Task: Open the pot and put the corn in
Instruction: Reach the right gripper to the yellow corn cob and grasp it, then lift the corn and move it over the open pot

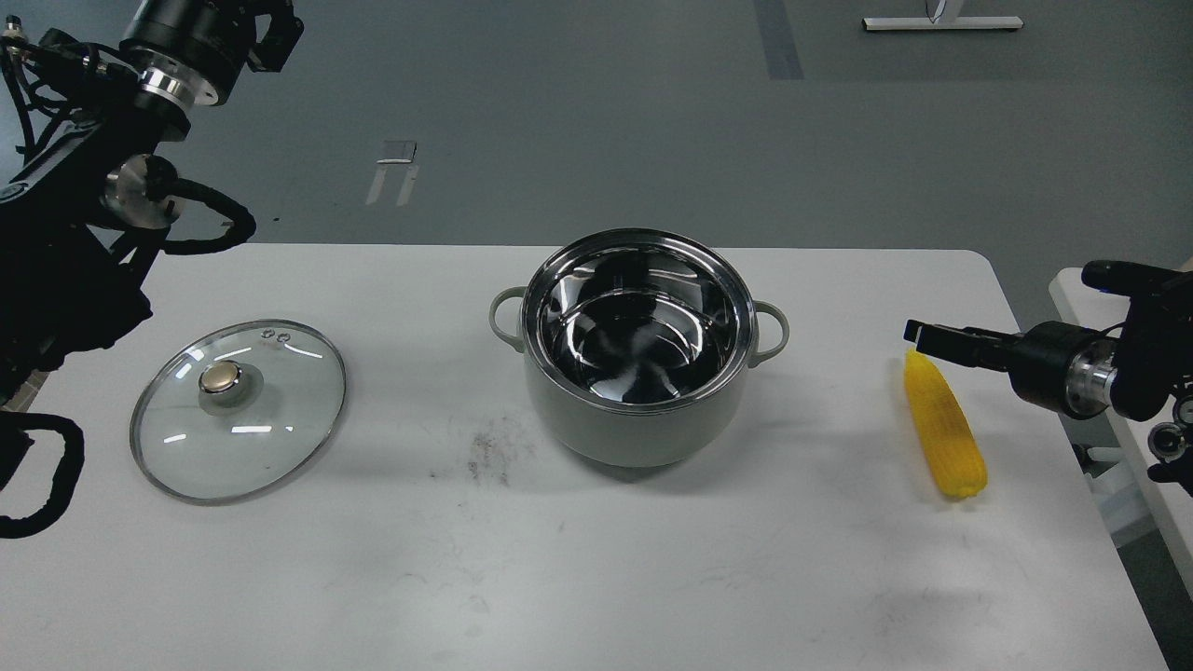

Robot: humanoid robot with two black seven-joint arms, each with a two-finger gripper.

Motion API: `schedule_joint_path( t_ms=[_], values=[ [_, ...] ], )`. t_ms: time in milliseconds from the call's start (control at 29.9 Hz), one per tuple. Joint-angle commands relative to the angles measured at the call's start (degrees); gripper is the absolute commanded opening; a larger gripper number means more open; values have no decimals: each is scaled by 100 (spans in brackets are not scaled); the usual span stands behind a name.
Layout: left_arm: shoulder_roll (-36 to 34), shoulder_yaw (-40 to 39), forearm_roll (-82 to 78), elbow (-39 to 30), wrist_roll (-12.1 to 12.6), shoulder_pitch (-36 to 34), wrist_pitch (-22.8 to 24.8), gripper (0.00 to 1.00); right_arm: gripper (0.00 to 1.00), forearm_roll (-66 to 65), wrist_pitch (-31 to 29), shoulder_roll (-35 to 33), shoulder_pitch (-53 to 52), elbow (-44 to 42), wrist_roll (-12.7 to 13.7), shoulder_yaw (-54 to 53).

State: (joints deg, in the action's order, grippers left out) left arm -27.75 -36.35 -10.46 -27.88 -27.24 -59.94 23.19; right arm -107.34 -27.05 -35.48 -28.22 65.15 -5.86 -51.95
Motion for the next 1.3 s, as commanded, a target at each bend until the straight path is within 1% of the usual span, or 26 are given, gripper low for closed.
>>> schedule_joint_path(
  t_ms=[0, 67, 134, 167, 201, 301, 368, 401, 435, 468, 502, 535, 568, 702, 802, 869, 936, 1070, 1103, 1170, 1237, 1271],
  values=[
    [6, -65, 0, -16, -1, -9, 1, 97, 98, -506, 25, 76, 176, -99, 59, 36],
    [15, -65, 0, -51, -1, -9, 1, 97, 93, -577, 42, 85, 221, -186, 68, 44],
    [6, -65, -9, -130, -19, 0, 10, 97, 90, -613, 130, 103, 239, -301, 68, 62],
    [-3, -65, -9, -174, -19, 0, 10, 97, 87, -630, 148, 112, 247, -345, 68, 71],
    [-11, -65, -9, -261, -27, 0, 18, 97, 79, -665, 174, 155, 247, -441, 68, 71],
    [-12, -56, -18, -350, -63, 8, 10, 97, 70, -674, 183, 226, 300, -538, 68, 71],
    [-12, -56, -18, -350, -71, 8, 10, 97, 57, -666, 183, 287, 353, -503, 42, 71],
    [-12, -56, -18, -350, -71, 8, 10, 97, 57, -666, 183, 287, 353, -503, 41, 71],
    [-12, -56, -18, -359, -76, 0, 10, 97, 49, -666, 183, 305, 361, -477, 41, 71],
    [-12, -56, -18, -350, -76, 0, 10, 97, 35, -666, 183, 305, 370, -451, 41, 71],
    [-20, -56, -18, -359, -76, 0, 18, 97, 27, -666, 183, 296, 370, -450, 41, 79],
    [-38, -56, -18, -359, -76, 0, 19, 97, 13, -674, 165, 288, 388, -442, 41, 79],
    [-38, -56, -26, -385, -76, 0, 19, 97, 1, -674, 157, 261, 405, -416, 41, 140],
    [-47, -47, -27, -403, -76, 0, 10, 97, 0, -666, 183, 252, 353, -293, 6, 229],
    [-47, -56, -27, -403, -76, 0, 19, 97, 0, -578, 200, 103, 248, 23, -2, 80],
    [-47, -56, -26, -403, -76, 0, 10, 97, 0, -560, 192, 33, 125, 173, -2, -139],
    [-47, -56, -18, -403, -76, 0, 10, 97, 0, -359, 157, 76, -42, 427, -2, -639],
    [-47, -56, -18, -481, -71, 0, 10, 97, 0, -86, 157, 103, -332, 858, 15, -835],
    [-47, -56, -18, -543, -76, 0, 1, 97, 0, -77, 157, 164, -463, 1042, 50, -843],
    [-47, -56, -18, -596, -76, 0, -25, 97, 0, -85, 148, 558, -666, 1254, 94, -826],
    [-47, -56, -26, -605, -71, 0, -34, 97, 0, -94, 104, 1225, -1078, 1264, 217, -800],
    [-47, -56, -18, -605, -71, 0, -34, 97, 0, -103, 104, 1393, -1176, 1237, 243, -765]
  ],
)
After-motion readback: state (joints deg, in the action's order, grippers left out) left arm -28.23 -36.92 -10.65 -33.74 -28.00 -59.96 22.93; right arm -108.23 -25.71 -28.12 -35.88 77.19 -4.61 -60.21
